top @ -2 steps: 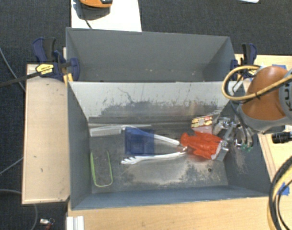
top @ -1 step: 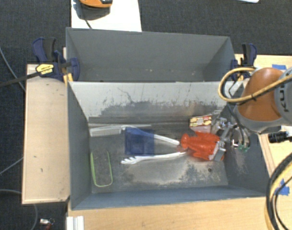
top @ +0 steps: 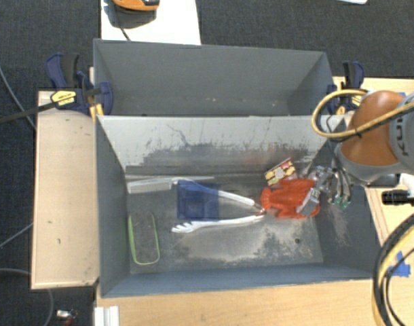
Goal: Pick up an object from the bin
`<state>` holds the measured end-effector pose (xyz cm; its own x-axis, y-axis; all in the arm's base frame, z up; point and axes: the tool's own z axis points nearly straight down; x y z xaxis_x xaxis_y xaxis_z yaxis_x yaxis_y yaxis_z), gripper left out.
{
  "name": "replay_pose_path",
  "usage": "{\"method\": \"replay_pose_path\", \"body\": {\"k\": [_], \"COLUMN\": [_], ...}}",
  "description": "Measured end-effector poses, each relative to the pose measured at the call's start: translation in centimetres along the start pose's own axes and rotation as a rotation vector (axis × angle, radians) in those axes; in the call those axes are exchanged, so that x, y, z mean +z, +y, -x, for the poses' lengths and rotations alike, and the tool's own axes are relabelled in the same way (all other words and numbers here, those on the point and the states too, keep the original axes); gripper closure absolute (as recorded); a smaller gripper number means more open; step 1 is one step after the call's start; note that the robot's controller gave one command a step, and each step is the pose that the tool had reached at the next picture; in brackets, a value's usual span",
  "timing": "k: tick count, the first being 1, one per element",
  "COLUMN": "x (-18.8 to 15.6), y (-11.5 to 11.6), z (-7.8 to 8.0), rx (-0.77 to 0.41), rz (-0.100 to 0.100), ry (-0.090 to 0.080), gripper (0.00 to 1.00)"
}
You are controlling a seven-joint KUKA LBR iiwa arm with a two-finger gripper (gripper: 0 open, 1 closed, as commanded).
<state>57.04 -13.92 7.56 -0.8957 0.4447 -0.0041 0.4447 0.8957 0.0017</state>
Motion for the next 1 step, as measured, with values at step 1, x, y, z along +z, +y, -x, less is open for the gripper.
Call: {"method": "replay_pose_path", "body": {"k": [1], "x": [0.01], "y": [0.00], "z": [-0.01], "rx": [-0.003], "rz": [0.000], "ry": [0.001], "gripper": [1.00]}}
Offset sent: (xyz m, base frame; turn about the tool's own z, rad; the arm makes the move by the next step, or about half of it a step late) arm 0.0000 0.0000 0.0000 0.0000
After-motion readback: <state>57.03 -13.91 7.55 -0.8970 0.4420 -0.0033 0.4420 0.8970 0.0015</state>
